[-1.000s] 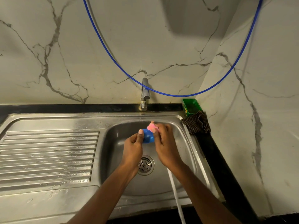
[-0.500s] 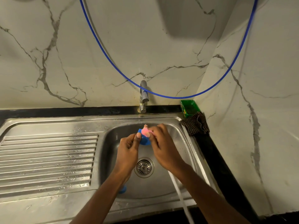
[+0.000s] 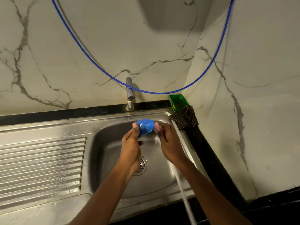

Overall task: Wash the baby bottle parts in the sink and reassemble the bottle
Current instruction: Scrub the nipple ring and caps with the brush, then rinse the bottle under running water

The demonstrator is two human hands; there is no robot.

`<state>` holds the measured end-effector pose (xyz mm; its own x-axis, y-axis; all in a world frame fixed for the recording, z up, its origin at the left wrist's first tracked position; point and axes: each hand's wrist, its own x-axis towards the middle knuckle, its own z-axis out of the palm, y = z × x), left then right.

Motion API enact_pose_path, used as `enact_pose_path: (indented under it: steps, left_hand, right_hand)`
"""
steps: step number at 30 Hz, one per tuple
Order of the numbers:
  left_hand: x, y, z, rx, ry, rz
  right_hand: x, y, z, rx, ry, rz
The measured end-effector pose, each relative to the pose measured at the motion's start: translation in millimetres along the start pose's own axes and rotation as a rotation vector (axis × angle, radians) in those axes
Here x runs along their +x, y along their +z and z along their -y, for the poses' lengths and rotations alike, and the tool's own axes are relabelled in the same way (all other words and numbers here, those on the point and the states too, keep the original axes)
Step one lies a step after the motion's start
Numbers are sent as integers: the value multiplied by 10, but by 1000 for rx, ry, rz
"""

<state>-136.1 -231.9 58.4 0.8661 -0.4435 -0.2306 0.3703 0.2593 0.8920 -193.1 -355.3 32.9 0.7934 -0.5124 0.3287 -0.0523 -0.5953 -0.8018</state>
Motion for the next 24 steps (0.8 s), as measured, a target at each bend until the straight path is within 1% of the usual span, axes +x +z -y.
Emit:
enact_pose_path:
  steps: [2,5,8,11,14,17,20,24]
  left_hand:
    - [48,138,25,55,11,5]
    - [134,324,115,170,3,46]
    - [229,472,245,244,-39,93]
    - [312,597,397,280,-91,90]
    - [363,674,541,288,-137,76]
    - [397,683,649,318,-171,42]
    - [421,615,732,344,-196,-10]
    - [429,464,793,386,-195,-71]
  right_hand:
    - [61,-179,-279,-48,93,-15]
    - [98,-424,-618,-146,178,-108]
    - [126,-632,-859,-173,292,-223]
    - [143,-739,-1139,-304,385,-282]
    - [145,-793,-1411,-480,382,-267]
    - [129,-799,-1576,-661,390,-203]
    - [77,-768,-1731,-748,375,-160]
    - [30,-763,-1784,-881,361,-173]
